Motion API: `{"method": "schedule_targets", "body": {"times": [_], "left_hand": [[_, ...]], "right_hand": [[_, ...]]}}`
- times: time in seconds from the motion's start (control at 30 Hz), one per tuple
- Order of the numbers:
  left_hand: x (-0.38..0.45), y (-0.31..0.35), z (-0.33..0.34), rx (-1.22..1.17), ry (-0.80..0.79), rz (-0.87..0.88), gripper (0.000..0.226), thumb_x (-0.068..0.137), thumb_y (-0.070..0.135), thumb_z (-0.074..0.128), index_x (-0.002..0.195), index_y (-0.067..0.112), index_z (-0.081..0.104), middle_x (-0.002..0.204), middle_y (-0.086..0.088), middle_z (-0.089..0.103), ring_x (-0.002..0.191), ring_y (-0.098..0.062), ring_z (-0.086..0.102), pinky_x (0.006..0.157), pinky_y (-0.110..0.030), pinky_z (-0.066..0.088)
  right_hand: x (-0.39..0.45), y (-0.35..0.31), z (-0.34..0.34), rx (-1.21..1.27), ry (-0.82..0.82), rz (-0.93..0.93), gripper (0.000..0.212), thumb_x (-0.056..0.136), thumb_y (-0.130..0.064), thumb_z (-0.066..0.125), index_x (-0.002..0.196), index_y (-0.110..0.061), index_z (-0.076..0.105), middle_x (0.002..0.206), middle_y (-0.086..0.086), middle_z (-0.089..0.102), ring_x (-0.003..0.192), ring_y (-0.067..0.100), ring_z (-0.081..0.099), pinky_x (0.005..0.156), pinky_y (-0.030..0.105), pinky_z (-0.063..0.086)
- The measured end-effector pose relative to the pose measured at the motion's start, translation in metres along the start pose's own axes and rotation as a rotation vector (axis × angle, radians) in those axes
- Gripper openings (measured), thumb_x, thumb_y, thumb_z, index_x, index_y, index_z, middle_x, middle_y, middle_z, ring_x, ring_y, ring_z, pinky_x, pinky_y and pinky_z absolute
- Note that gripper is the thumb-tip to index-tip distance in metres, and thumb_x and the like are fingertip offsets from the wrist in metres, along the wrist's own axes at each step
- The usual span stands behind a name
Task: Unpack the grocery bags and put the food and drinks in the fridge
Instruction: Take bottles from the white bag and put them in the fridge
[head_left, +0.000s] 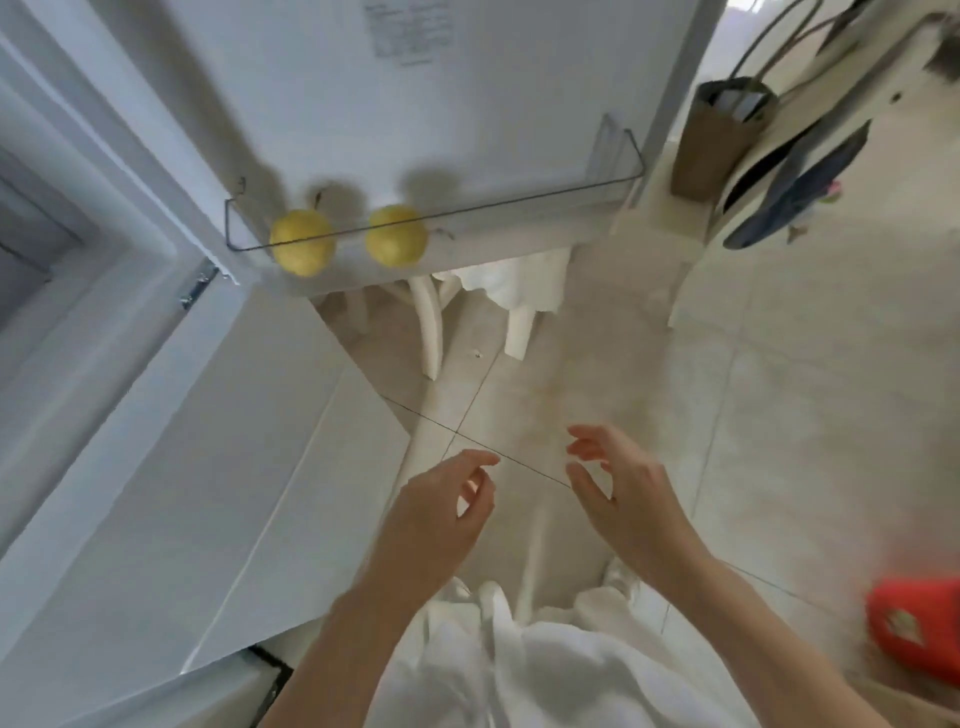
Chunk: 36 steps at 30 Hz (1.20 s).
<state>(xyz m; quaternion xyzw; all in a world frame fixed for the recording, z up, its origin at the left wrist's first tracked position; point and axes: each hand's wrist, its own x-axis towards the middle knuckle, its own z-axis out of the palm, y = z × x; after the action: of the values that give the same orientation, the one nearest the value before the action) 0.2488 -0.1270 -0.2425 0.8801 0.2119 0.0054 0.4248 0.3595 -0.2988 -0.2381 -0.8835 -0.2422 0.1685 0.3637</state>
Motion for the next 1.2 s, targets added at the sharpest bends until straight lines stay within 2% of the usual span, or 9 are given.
{"method": "schedule_targets", "body": {"times": [0.1,0.2,0.37,0.53,0.73,0.8,1.0,1.13,1.2], "left_hand": [[0.026,0.038,0.040,0.019,-0.104,0.044,0.022,0.093,0.021,0.059,0.113,0.028,0.065,0.085,0.019,0.067,0.079,0.000,0.064,0.068,-0.017,0.051],[0.051,0.079,0.088,0.029,-0.167,0.060,0.024,0.093,0.020,0.059,0.116,0.025,0.065,0.088,0.015,0.068,0.078,-0.004,0.065,0.071,-0.021,0.052],[0.089,0.142,0.176,-0.030,-0.126,0.027,0.019,0.091,0.014,0.060,0.106,0.025,0.067,0.080,0.014,0.070,0.074,-0.002,0.065,0.068,-0.018,0.050],[0.127,0.197,0.229,-0.081,-0.092,0.000,0.019,0.091,0.015,0.059,0.105,0.025,0.068,0.079,0.012,0.070,0.074,-0.001,0.066,0.068,-0.018,0.052],[0.183,0.215,0.232,-0.054,-0.036,-0.047,0.017,0.091,0.016,0.060,0.102,0.027,0.067,0.078,0.012,0.070,0.074,-0.002,0.064,0.068,-0.016,0.048],[0.208,0.212,0.226,-0.047,-0.016,-0.078,0.017,0.091,0.016,0.060,0.102,0.027,0.067,0.078,0.012,0.070,0.073,-0.002,0.065,0.071,-0.020,0.052],[0.313,0.216,0.218,-0.123,-0.027,-0.167,0.014,0.092,0.018,0.059,0.098,0.027,0.068,0.077,0.012,0.071,0.071,-0.001,0.066,0.076,-0.032,0.056],[0.389,0.242,0.207,-0.129,-0.032,-0.108,0.017,0.093,0.020,0.057,0.105,0.025,0.068,0.083,0.010,0.071,0.074,-0.003,0.066,0.076,-0.028,0.055],[0.422,0.253,0.197,-0.145,-0.015,-0.087,0.019,0.094,0.020,0.056,0.109,0.024,0.067,0.083,0.010,0.071,0.074,-0.003,0.066,0.075,-0.027,0.055]], "right_hand": [[-0.013,0.045,-0.039,0.014,0.049,0.086,0.033,0.091,-0.017,0.059,0.123,-0.020,0.054,0.101,-0.010,0.064,0.099,0.006,0.060,0.091,0.028,0.049],[-0.019,0.092,-0.081,0.024,0.050,0.148,0.032,0.091,-0.020,0.057,0.123,-0.021,0.054,0.101,-0.011,0.064,0.100,0.006,0.060,0.090,0.026,0.048],[-0.010,0.164,-0.152,-0.016,-0.004,0.197,0.034,0.093,-0.022,0.056,0.127,-0.023,0.051,0.108,-0.011,0.061,0.101,0.002,0.057,0.086,0.014,0.041],[0.022,0.209,-0.211,-0.038,0.028,0.201,0.037,0.092,-0.019,0.056,0.128,-0.020,0.050,0.112,-0.010,0.056,0.102,0.005,0.054,0.089,0.019,0.042],[0.090,0.239,-0.250,-0.024,0.024,0.188,0.036,0.090,-0.016,0.058,0.126,-0.017,0.051,0.113,-0.007,0.056,0.100,0.007,0.055,0.088,0.024,0.044],[0.122,0.243,-0.257,-0.029,0.008,0.168,0.037,0.091,-0.016,0.058,0.127,-0.018,0.051,0.114,-0.007,0.057,0.100,0.006,0.055,0.089,0.024,0.044],[0.230,0.241,-0.278,-0.080,0.015,0.062,0.035,0.092,-0.017,0.058,0.127,-0.018,0.051,0.111,-0.010,0.056,0.097,0.002,0.052,0.082,0.007,0.036],[0.300,0.233,-0.289,-0.094,0.006,0.035,0.035,0.092,-0.017,0.058,0.126,-0.016,0.053,0.111,-0.008,0.058,0.096,0.001,0.052,0.085,0.012,0.038],[0.334,0.229,-0.293,-0.096,-0.017,0.018,0.036,0.092,-0.018,0.058,0.127,-0.016,0.053,0.110,-0.007,0.060,0.097,0.002,0.053,0.084,0.009,0.036]]}}
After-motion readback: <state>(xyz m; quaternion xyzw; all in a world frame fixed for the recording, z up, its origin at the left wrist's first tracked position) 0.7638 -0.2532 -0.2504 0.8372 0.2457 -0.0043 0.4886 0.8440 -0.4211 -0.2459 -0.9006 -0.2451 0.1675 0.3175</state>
